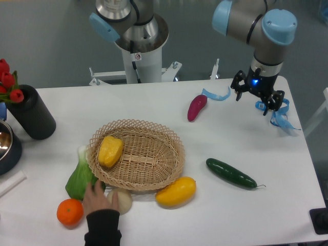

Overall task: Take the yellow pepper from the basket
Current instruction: 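Move the open gripper away from the blue ribbon toward the basket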

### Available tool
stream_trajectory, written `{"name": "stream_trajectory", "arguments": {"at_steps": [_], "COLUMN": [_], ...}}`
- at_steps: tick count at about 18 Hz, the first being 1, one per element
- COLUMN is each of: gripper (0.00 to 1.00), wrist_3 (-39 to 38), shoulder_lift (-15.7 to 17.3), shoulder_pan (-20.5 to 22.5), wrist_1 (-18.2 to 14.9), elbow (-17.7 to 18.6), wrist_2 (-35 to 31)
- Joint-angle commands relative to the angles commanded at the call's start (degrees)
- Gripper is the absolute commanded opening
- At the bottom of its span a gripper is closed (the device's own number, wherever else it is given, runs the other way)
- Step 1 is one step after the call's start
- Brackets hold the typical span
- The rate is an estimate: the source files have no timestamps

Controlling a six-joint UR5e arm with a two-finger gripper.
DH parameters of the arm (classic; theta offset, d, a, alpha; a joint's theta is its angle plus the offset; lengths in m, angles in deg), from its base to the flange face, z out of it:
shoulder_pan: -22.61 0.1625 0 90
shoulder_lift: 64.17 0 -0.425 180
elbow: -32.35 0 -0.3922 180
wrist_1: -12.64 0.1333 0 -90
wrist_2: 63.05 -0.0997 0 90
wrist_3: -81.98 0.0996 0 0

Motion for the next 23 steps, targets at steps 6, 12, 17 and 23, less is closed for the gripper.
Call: {"name": "stream_trajectory", "arguments": {"at_steps": [6,12,17,23], "gripper": [1.0,1.0,1.0,1.0], "wrist_3": [0.0,-1.84,-14.75,-27.49], "shoulder_lift": [0.09,3.06,4.48,5.01], "shoulder_pan": [0.18,-0.7,-3.15,-10.81], "wrist_1": [-0.26,-0.09,0.0,0.44], "elbow": [0.09,3.07,4.66,4.66], "wrist_2": [0.44,2.2,2.64,2.46]}}
